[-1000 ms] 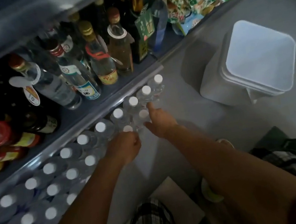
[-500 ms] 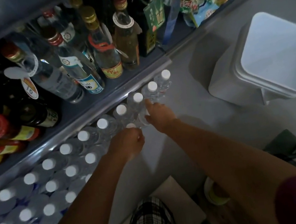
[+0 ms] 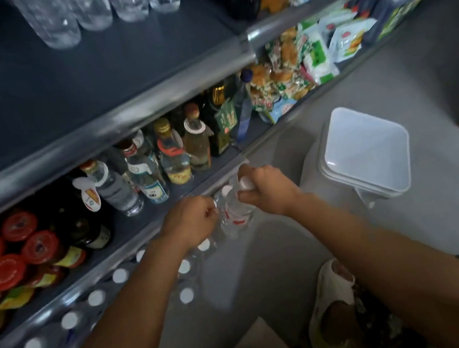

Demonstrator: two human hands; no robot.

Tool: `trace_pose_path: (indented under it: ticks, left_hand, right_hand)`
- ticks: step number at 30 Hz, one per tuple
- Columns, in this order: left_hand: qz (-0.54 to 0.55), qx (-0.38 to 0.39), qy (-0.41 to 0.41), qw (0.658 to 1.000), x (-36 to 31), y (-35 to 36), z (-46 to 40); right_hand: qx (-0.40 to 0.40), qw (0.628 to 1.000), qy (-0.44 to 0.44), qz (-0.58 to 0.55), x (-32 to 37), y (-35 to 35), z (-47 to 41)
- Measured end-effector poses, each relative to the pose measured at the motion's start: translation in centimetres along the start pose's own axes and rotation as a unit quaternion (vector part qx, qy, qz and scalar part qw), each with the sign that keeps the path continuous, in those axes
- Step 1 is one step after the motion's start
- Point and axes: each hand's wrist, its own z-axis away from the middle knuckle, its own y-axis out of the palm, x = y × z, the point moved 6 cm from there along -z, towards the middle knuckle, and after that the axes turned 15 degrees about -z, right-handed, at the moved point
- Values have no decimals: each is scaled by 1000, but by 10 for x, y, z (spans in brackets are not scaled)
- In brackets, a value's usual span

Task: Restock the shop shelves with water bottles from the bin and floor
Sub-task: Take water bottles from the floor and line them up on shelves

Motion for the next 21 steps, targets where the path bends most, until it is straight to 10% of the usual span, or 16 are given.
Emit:
trace_pose_path:
  ticks: [21]
  left_hand:
    - [-22,-255,15,966,10,-278,66]
  right_hand:
    - [-183,949,-255,-17,260,-249,28]
